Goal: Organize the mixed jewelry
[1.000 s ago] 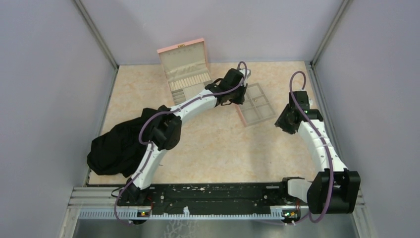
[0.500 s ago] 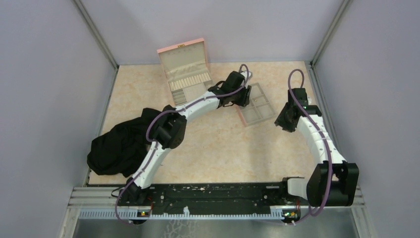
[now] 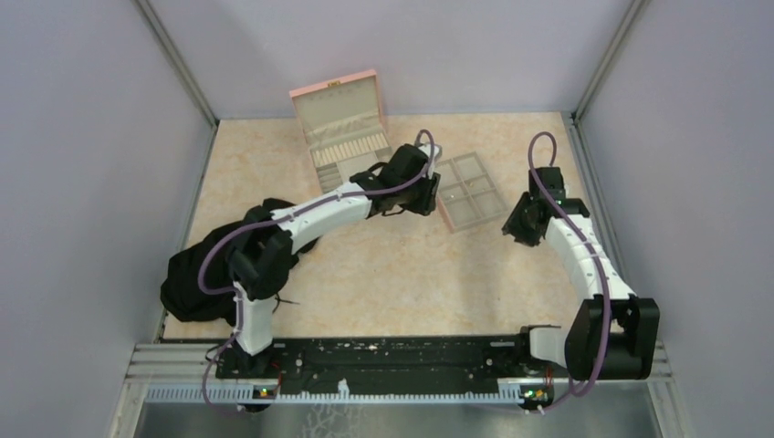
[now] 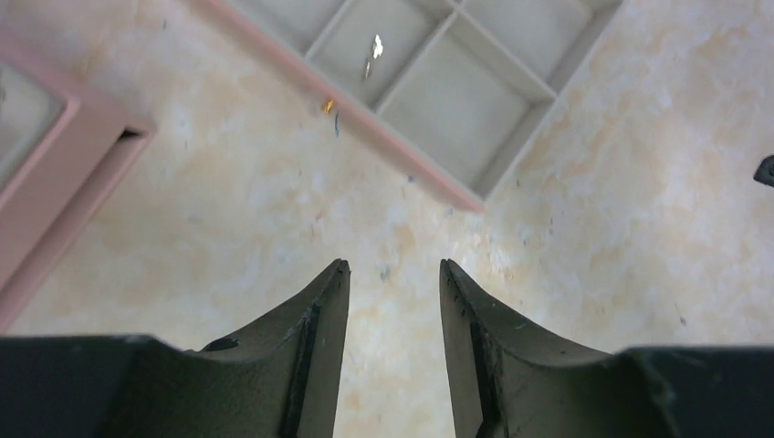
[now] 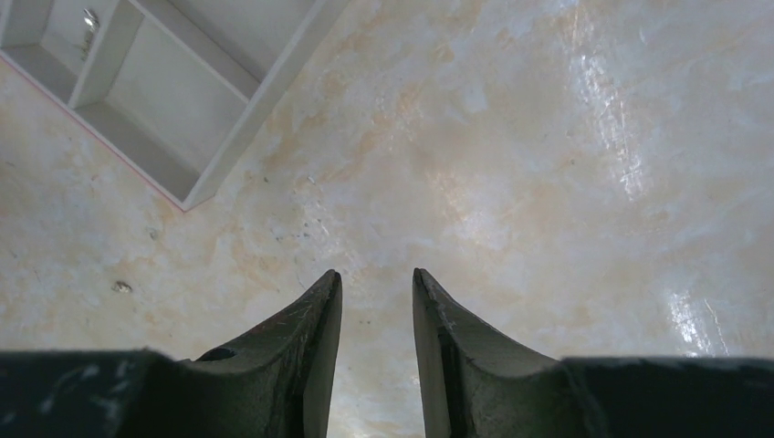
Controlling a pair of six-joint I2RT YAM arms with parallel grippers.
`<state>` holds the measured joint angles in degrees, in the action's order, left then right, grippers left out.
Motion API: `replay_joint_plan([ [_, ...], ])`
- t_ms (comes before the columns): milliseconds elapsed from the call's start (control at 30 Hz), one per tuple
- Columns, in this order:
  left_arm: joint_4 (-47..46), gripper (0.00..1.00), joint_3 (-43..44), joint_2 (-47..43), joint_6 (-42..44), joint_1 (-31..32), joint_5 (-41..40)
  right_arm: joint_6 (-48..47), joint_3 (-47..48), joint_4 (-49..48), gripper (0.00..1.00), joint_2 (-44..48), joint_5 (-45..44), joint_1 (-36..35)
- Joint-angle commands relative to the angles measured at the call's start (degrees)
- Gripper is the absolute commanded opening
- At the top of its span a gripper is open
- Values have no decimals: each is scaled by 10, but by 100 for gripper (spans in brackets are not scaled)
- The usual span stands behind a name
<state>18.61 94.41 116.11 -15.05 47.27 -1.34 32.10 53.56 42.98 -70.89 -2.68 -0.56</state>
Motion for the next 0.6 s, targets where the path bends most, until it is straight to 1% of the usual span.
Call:
replay_joint_plan([
  [0, 31, 50, -84, -57, -56, 3, -48, 3, -25, -33, 34, 13, 31, 3],
  [133, 85, 54, -111, -59, -99, 4, -69, 3, -31, -38, 34, 13, 48, 4],
  [300, 143, 55, -112, -41, -185, 6, -98, -7, -23, -35, 34, 16, 45, 3],
  [433, 158, 56, -114, -22, -257, 10, -97, -10, -20, -33, 34, 17, 48, 3],
  [567, 177, 56, -86, 5, -285, 24, -119, -15, -22, -32, 34, 20, 50, 3],
])
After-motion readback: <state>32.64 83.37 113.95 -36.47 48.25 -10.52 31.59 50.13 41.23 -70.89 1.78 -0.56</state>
